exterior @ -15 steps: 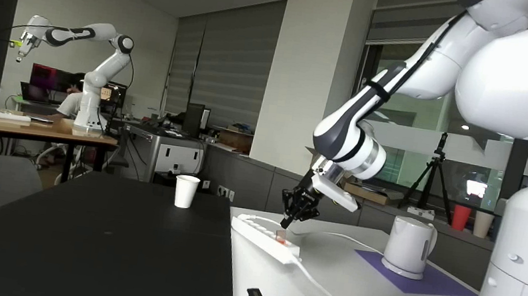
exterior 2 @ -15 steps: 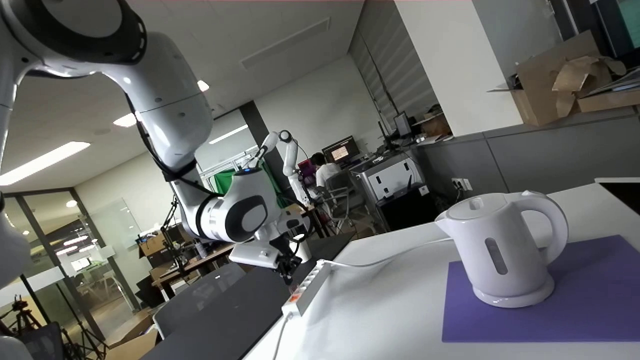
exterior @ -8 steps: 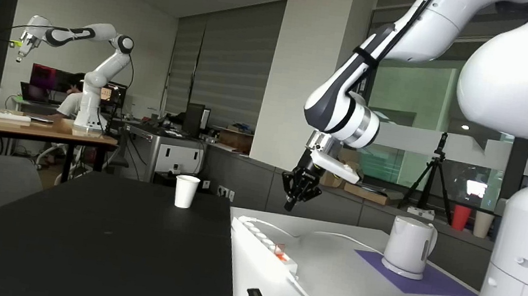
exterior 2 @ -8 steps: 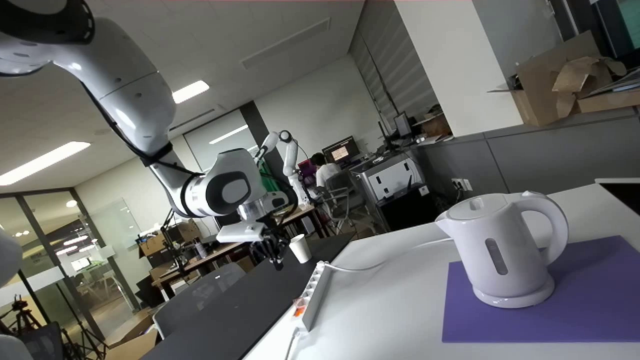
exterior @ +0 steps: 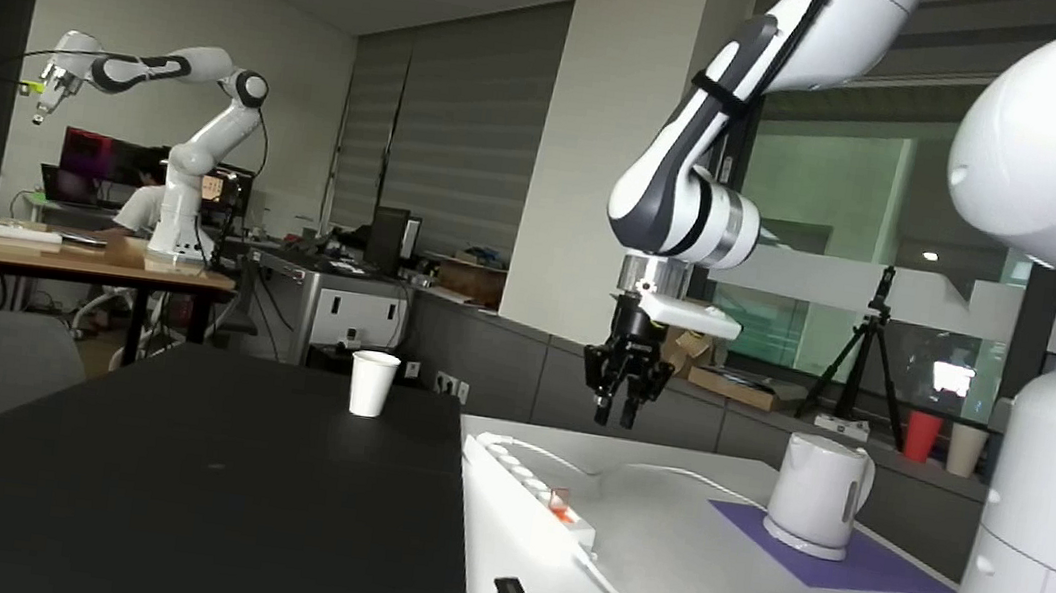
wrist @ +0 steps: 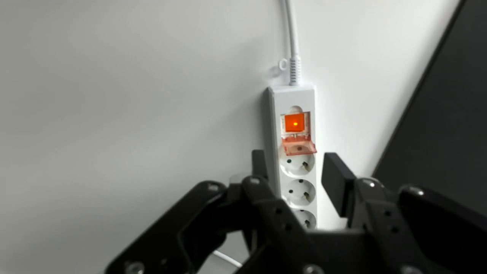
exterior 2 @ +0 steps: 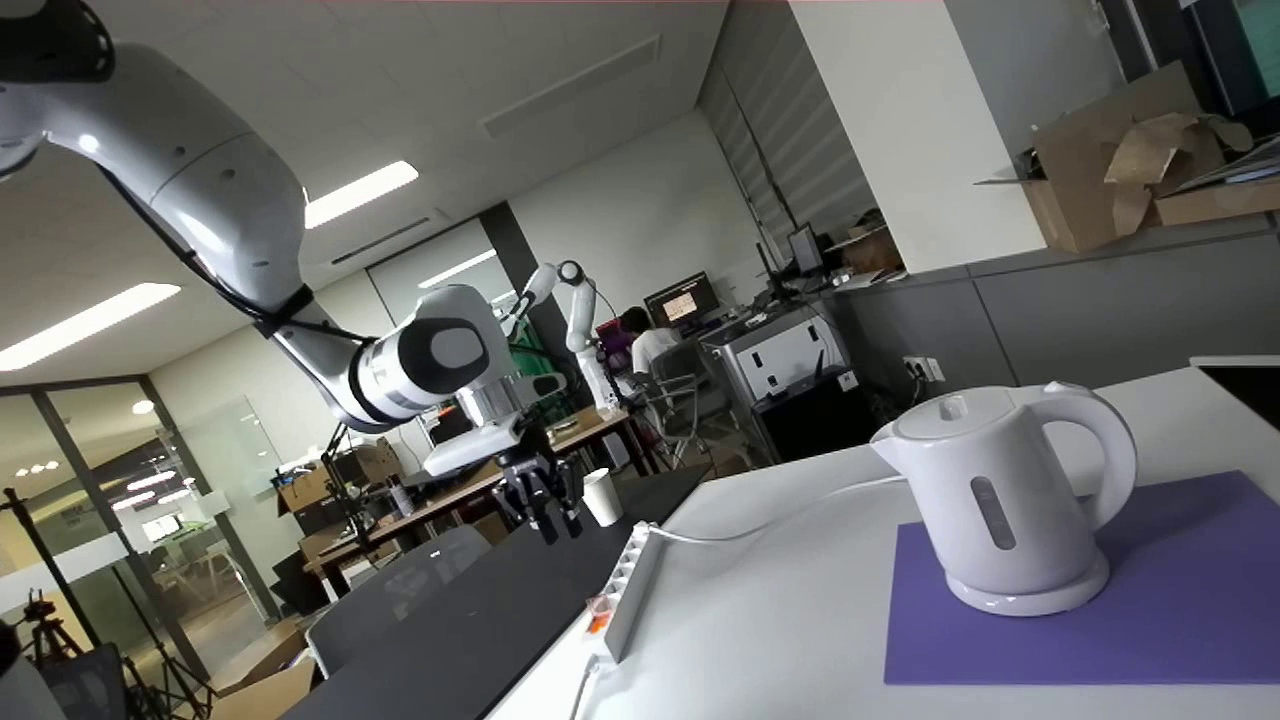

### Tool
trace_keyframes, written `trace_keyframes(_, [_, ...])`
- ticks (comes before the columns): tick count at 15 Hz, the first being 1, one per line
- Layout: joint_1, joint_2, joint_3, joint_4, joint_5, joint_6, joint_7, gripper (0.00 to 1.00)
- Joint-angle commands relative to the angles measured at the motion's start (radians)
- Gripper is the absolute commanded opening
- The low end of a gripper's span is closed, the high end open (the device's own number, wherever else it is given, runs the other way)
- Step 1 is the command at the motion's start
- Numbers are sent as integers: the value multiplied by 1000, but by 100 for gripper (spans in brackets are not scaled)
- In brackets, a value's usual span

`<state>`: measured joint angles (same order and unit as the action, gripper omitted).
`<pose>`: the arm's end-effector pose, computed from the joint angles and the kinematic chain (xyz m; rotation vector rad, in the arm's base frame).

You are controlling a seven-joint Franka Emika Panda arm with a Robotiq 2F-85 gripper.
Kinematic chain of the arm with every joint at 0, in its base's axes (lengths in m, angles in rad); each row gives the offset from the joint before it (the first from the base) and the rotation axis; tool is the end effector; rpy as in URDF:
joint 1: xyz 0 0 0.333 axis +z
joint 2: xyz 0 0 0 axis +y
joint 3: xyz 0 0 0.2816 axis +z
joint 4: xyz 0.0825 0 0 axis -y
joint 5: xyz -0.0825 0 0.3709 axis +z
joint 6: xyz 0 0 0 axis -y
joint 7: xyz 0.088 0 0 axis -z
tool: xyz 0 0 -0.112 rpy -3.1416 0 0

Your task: Turn off the main switch on the adapter

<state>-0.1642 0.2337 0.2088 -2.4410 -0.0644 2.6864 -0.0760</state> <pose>0.4754 0.0276 0.1854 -3.1110 -0.2686 -0.0286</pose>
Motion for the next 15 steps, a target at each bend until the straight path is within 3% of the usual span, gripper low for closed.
trace_keyframes(1, [132,-32,-138,19,-129,-88,88,73])
trace_keyframes(5, [176,-27,-174,50,-137,-172,69,99])
trace_keyframes(14, [175,-12,-161,114,-58,-342,-32,100])
trace_keyframes(15, [179,-15,-165,90,-69,-300,-14,100])
